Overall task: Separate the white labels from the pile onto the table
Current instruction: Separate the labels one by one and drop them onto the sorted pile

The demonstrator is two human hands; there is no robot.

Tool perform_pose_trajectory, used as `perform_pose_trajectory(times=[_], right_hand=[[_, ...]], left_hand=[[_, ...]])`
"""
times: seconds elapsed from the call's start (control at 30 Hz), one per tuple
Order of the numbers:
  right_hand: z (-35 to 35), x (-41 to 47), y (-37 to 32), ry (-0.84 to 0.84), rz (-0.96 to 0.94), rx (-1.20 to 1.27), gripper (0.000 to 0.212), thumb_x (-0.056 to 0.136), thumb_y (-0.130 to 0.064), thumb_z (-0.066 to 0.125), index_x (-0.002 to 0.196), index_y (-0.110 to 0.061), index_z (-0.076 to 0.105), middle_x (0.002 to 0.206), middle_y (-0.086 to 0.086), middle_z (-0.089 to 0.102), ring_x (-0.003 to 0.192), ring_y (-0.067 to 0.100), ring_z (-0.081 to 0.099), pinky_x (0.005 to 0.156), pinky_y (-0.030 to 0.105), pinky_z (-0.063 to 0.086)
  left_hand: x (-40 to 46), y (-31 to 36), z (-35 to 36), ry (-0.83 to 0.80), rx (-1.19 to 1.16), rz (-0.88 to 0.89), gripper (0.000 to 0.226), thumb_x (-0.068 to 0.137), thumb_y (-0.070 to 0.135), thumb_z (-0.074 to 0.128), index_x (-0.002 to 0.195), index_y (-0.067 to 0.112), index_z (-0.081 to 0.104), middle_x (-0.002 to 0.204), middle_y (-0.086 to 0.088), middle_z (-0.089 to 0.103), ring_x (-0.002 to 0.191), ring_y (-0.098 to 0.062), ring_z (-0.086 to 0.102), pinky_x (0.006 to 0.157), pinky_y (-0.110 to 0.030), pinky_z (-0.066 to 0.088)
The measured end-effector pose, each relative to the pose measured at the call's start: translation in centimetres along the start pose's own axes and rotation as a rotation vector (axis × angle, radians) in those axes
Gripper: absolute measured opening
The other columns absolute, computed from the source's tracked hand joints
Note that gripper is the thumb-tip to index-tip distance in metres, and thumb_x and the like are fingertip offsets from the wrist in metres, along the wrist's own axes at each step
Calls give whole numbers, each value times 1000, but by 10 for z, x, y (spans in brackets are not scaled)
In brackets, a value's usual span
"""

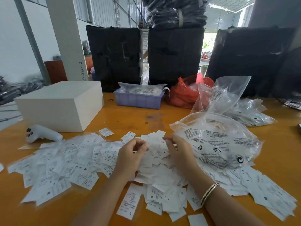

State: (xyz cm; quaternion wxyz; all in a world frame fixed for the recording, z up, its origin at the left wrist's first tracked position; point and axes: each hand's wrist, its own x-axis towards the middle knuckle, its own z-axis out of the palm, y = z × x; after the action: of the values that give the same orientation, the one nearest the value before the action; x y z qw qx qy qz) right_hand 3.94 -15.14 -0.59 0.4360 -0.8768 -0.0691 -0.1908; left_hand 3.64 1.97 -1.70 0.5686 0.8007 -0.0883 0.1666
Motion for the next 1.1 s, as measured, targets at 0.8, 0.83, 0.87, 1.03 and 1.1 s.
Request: perform_pose_trajectory(times=[0.8,0.83,0.87,1.03,1.1], right_hand=[[0,-11,3,129,-49,110,35,92,-9,51,111,-35,62,56,-14,49,50,0,48,51,11,36],[1,-12,1,114,-56,116,34,93,-5,49,109,-30,67,65,-16,55,56,-2,51,56,10,37],[0,-12,0,84,-47,160,34,94,-3,48,107,-26,70,77,-16,60,64,-2,54,61,12,39],[0,-15,-10,-126,-62,268,15,92,-20,59,97,-26,73,93,-8,70,85,0,61,71,13,44],[1,-14,-11,-111,-44,235,16,88,-19,64,82,-31,72,83,-5,71,79,5,62,71,21,47]], left_hand=[[0,11,-3,8,-239,-81,23,89,15,63,99,36,66,84,7,72,82,-2,65,64,-5,46],[0,11,-2,-2,-250,-80,23,88,15,65,99,35,66,85,0,71,82,-7,66,65,-6,47],[-1,11,-2,-16,-260,-80,23,86,15,67,100,33,66,85,-5,71,82,-11,66,65,-7,48],[-2,13,-1,-81,-280,-86,25,85,13,68,101,32,66,77,-1,70,73,-8,65,65,-8,48],[-2,15,-2,-113,-330,-108,25,86,11,67,104,29,65,74,6,71,68,0,64,63,-7,47]])
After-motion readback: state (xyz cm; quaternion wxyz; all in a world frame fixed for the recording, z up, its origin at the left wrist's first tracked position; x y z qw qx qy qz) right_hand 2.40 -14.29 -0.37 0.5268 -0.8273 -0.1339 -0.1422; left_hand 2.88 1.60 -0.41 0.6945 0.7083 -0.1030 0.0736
